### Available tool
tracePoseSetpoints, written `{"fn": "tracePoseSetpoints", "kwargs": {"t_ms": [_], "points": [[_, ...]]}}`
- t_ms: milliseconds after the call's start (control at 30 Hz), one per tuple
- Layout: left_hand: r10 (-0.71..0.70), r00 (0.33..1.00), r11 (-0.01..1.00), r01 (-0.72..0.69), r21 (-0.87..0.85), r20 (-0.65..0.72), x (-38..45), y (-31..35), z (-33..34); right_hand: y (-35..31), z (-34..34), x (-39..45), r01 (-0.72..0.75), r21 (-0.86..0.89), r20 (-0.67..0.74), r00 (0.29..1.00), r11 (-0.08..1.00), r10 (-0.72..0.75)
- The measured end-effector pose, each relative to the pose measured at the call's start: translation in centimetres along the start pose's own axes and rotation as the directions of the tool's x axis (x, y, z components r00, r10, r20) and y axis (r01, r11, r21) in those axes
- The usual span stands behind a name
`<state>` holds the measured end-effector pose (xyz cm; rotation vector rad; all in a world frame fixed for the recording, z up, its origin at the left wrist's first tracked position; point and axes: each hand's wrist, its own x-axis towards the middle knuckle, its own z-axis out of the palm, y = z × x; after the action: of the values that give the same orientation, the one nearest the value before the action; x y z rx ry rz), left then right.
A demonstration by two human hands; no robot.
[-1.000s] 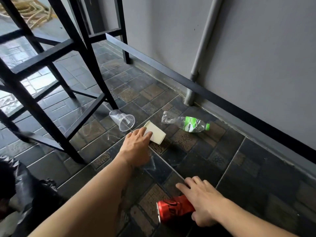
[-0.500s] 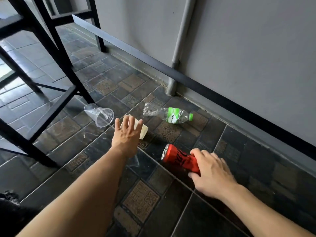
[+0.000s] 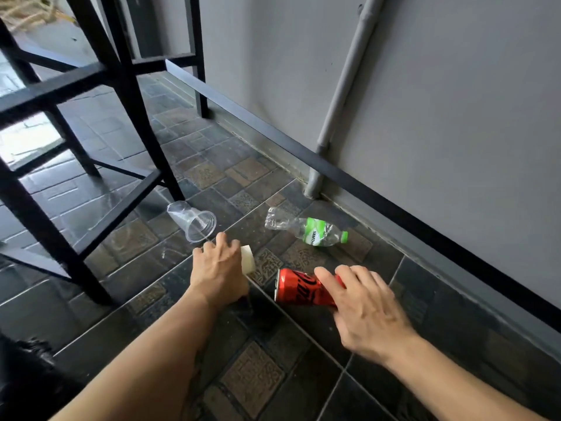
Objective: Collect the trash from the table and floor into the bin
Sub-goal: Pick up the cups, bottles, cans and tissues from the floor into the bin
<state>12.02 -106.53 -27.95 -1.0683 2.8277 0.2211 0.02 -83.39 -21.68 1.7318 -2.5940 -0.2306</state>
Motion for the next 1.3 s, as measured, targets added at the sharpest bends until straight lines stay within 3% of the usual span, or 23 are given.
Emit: {"fn": "tracePoseSetpoints", "kwargs": {"t_ms": [133, 267, 500, 667, 767, 833, 967, 1133, 1300], "points": [[-0.122, 0.988, 0.960, 0.094, -0.265, -0.092, -0.7, 0.0, -5.0, -0.4, -1.9, 2.1, -0.050, 0.203, -0.014, 0.998, 0.978, 0.054], [-0.218, 0.964, 0.881, 0.127, -0.455, -0.152, -3.4, -1.9, -10.9, -2.4, -5.2, 4.4, -0.033, 0.517, -0.079, 0.993, 0.855, 0.087], [-0.304, 0.930, 0.885, 0.195, -0.423, -0.208, -13.8, -10.3, -20.7, -11.5, -13.1, 7.7, 0.185, 0.691, -0.144, 0.983, 0.699, -0.118], [-0.545, 0.811, 0.785, 0.405, -0.469, -0.212, -23.0, -18.2, -22.6, -20.9, -18.3, 7.4, 0.290, 0.781, -0.158, 0.949, 0.553, -0.274], [-0.680, 0.722, 0.670, 0.542, -0.507, -0.127, -27.2, -20.7, -21.8, -25.6, -19.8, 6.4, 0.295, 0.815, -0.140, 0.936, 0.499, -0.323], [-0.727, 0.686, 0.586, 0.612, -0.530, -0.011, -29.4, -20.9, -20.5, -28.2, -19.9, 5.4, 0.267, 0.807, -0.089, 0.937, 0.527, -0.338], [-0.747, 0.638, 0.511, 0.731, -0.452, 0.187, -31.7, -20.0, -17.9, -31.0, -18.2, 3.2, 0.264, 0.678, 0.017, 0.928, 0.686, -0.373], [-0.793, 0.607, 0.504, 0.702, -0.503, 0.051, -31.5, -19.7, -18.5, -28.2, -17.2, 2.6, 0.285, 0.708, 0.019, 0.907, 0.646, -0.421], [-0.729, 0.678, 0.626, 0.604, -0.493, -0.094, -28.6, -16.4, -21.3, -22.5, -18.0, 3.1, 0.329, 0.647, -0.027, 0.912, 0.688, -0.410]]}}
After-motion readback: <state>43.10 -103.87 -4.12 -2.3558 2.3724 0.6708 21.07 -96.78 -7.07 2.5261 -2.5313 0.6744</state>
